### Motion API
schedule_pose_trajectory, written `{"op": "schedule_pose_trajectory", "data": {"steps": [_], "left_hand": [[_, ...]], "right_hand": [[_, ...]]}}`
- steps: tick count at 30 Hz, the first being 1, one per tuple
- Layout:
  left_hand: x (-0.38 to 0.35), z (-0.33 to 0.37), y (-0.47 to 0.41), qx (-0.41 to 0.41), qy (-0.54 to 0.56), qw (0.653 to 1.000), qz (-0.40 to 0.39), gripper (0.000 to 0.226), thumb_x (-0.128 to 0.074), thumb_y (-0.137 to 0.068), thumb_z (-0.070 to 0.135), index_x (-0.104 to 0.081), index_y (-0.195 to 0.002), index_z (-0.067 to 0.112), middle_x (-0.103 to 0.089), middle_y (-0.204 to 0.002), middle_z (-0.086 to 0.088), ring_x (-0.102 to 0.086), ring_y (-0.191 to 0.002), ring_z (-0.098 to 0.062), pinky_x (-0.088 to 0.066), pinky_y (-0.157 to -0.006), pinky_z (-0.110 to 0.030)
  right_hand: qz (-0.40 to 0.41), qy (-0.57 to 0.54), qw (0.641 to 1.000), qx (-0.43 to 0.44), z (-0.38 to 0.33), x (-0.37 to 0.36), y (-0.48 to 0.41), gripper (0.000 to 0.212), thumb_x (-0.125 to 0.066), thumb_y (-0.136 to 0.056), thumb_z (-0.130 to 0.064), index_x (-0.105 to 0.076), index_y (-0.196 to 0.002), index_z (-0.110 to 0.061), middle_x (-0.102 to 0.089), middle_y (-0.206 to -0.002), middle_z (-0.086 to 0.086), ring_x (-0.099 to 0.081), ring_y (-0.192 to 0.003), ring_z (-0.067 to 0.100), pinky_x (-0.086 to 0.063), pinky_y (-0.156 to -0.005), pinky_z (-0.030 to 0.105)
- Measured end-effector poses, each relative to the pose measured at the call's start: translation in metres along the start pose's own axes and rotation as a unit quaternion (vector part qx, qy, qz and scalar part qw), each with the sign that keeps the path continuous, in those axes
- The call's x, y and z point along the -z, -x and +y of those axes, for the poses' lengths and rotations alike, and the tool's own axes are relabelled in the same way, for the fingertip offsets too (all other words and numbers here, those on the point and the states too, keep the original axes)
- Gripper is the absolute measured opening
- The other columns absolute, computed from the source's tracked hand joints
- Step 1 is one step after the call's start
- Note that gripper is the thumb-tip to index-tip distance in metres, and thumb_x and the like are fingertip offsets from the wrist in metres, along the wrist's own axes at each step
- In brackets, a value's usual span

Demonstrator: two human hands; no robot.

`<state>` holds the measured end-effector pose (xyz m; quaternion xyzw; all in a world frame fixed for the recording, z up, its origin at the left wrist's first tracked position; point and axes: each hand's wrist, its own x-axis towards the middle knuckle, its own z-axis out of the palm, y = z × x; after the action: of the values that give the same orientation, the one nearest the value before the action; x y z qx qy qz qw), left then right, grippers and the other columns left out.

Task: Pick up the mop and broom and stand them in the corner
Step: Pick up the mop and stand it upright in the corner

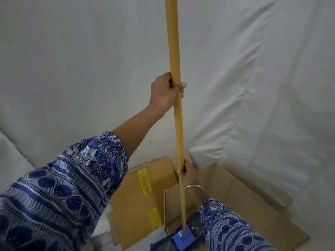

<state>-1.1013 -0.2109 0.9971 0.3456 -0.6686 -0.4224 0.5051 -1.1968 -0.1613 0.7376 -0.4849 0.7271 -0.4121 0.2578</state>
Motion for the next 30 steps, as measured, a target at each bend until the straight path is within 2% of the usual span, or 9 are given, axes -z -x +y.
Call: {"op": "schedule_pose_trajectory", "data": {"steps": [5, 8, 12, 14, 18, 20, 25, 27, 30], "left_hand": [[-0.057, -0.043, -0.048, 0.015, -0.022, 0.999, 0.022, 0.020, -0.062, -0.084, 0.013, -0.055, -0.098, 0.001, -0.064, -0.095, -0.022, -0.064, -0.077, -0.026, -0.059, -0.079, -0.046], [-0.090, -0.075, -0.078, 0.036, -0.050, 0.997, 0.054, 0.024, -0.062, -0.084, 0.013, -0.055, -0.100, -0.004, -0.065, -0.098, -0.028, -0.067, -0.080, -0.031, -0.059, -0.077, -0.046], [-0.114, -0.119, -0.109, 0.075, -0.086, 0.990, 0.078, 0.024, -0.061, -0.084, 0.013, -0.056, -0.099, -0.004, -0.066, -0.099, -0.026, -0.068, -0.084, -0.032, -0.059, -0.079, -0.046], [-0.122, -0.141, -0.123, 0.092, -0.099, 0.987, 0.086, 0.025, -0.061, -0.084, 0.014, -0.055, -0.100, -0.005, -0.067, -0.098, -0.025, -0.069, -0.084, -0.032, -0.058, -0.080, -0.047], [-0.131, -0.166, -0.148, 0.110, -0.102, 0.985, 0.089, 0.025, -0.061, -0.084, 0.014, -0.055, -0.100, -0.004, -0.066, -0.093, -0.021, -0.068, -0.087, -0.034, -0.057, -0.082, -0.048], [-0.133, -0.175, -0.164, 0.118, -0.104, 0.983, 0.092, 0.025, -0.060, -0.085, 0.014, -0.055, -0.102, -0.003, -0.066, -0.094, -0.019, -0.068, -0.088, -0.034, -0.057, -0.083, -0.047], [-0.131, -0.189, -0.193, 0.140, -0.106, 0.981, 0.086, 0.024, -0.059, -0.085, 0.013, -0.055, -0.104, -0.002, -0.066, -0.104, -0.026, -0.068, -0.092, -0.035, -0.056, -0.086, -0.050], [-0.131, -0.192, -0.200, 0.148, -0.107, 0.979, 0.087, 0.022, -0.059, -0.085, 0.012, -0.055, -0.103, -0.001, -0.066, -0.105, -0.026, -0.067, -0.093, -0.036, -0.055, -0.087, -0.051], [-0.129, -0.199, -0.207, 0.148, -0.111, 0.979, 0.086, 0.016, -0.060, -0.085, 0.013, -0.054, -0.098, 0.004, -0.066, -0.101, -0.026, -0.067, -0.093, -0.036, -0.054, -0.087, -0.052]], "right_hand": [[-0.042, -0.008, 0.999, 0.003, 0.045, 0.011, -0.075, 0.016, -0.053, -0.085, -0.003, -0.054, -0.101, -0.004, -0.059, -0.085, 0.006, -0.056, -0.082, 0.021, -0.048, -0.076, 0.037], [-0.072, -0.006, 0.997, 0.003, 0.078, 0.013, -0.120, 0.014, -0.052, -0.084, -0.002, -0.054, -0.099, -0.003, -0.057, -0.082, 0.006, -0.055, -0.080, 0.021, -0.050, -0.076, 0.042], [-0.100, -0.018, 0.995, -0.012, 0.111, 0.005, -0.162, 0.020, -0.053, -0.085, -0.004, -0.053, -0.105, -0.002, -0.055, -0.084, 0.004, -0.055, -0.081, 0.021, -0.051, -0.080, 0.043], [-0.116, -0.030, 0.992, -0.026, 0.125, -0.003, -0.179, 0.017, -0.052, -0.086, -0.004, -0.053, -0.102, -0.002, -0.056, -0.086, 0.006, -0.056, -0.084, 0.024, -0.050, -0.078, 0.040], [-0.114, -0.035, 0.993, -0.024, 0.141, -0.014, -0.205, 0.010, -0.051, -0.087, -0.003, -0.054, -0.096, -0.006, -0.056, -0.084, 0.004, -0.053, -0.079, 0.017, -0.042, -0.071, 0.031], [-0.121, -0.031, 0.992, -0.020, 0.144, -0.018, -0.222, 0.008, -0.052, -0.086, -0.004, -0.053, -0.090, -0.012, -0.056, -0.082, 0.003, -0.053, -0.077, 0.017, -0.045, -0.071, 0.033], [-0.130, -0.011, 0.991, -0.036, 0.144, -0.023, -0.250, 0.014, -0.058, -0.084, -0.006, -0.055, -0.097, -0.004, -0.063, -0.085, 0.010, -0.060, -0.083, 0.025, -0.054, -0.080, 0.044], [-0.131, -0.008, 0.991, -0.040, 0.143, -0.024, -0.257, 0.015, -0.059, -0.084, -0.007, -0.056, -0.098, -0.004, -0.067, -0.090, 0.014, -0.063, -0.087, 0.028, -0.054, -0.080, 0.045], [-0.143, -0.013, 0.989, -0.038, 0.141, -0.026, -0.263, 0.015, -0.059, -0.084, -0.008, -0.056, -0.098, -0.003, -0.065, -0.088, 0.012, -0.063, -0.089, 0.030, -0.054, -0.080, 0.043]]}}
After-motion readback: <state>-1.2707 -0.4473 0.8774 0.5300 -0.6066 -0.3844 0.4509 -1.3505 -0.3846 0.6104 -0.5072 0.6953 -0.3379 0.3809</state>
